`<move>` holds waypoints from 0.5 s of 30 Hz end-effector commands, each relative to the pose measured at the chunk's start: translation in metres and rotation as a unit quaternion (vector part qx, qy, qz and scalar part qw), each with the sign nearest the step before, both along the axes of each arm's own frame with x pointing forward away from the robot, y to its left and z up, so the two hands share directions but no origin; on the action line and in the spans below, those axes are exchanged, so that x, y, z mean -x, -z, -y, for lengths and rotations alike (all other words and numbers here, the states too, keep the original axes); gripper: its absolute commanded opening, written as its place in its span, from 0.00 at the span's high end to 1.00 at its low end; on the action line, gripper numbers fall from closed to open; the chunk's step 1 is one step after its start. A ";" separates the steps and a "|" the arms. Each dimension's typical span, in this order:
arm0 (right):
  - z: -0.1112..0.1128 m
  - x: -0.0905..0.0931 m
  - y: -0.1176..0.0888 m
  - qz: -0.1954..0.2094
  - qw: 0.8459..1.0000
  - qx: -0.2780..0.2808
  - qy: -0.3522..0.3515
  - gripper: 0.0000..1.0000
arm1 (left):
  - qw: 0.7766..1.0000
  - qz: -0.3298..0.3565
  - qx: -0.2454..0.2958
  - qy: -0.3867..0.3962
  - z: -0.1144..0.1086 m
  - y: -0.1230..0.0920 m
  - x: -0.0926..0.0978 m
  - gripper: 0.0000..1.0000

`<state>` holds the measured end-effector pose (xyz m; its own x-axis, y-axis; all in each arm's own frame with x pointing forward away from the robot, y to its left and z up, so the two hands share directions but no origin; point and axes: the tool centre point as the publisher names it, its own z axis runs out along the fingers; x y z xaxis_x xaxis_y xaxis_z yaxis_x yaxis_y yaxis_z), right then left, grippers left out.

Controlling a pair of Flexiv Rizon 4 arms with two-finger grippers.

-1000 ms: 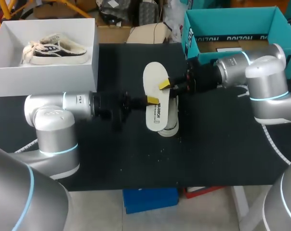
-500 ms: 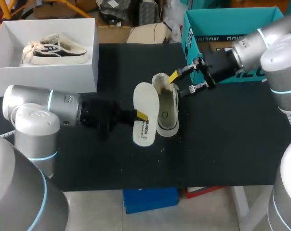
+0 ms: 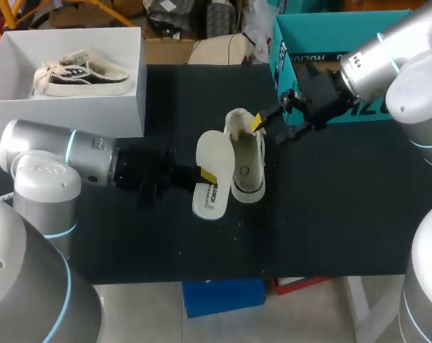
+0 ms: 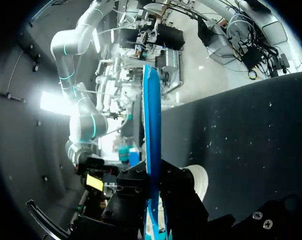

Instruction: Take the shoe out of the shoebox, open the shoe tongue, remove and reinsert the insole, then place the shoe into the shoebox

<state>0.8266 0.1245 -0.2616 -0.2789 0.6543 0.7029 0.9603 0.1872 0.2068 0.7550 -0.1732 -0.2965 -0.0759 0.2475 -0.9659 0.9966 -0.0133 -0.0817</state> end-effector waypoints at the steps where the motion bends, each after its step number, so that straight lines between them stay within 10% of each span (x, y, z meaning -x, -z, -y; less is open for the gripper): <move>1: 0.003 0.020 -0.004 0.065 0.993 0.100 0.016 0.00 | 0.999 -0.022 -0.010 0.030 -0.010 0.005 -0.002 1.00; 15: 0.026 0.049 0.007 0.119 0.988 0.095 0.037 0.00 | 0.995 -0.065 -0.037 0.065 -0.001 0.009 0.003 1.00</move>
<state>0.7836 0.1036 -0.2692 -0.3634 0.8023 0.4736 0.9066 0.1875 0.3780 0.7488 -0.1689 -0.3049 -0.1575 0.3167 -0.9354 0.9716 -0.1198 -0.2041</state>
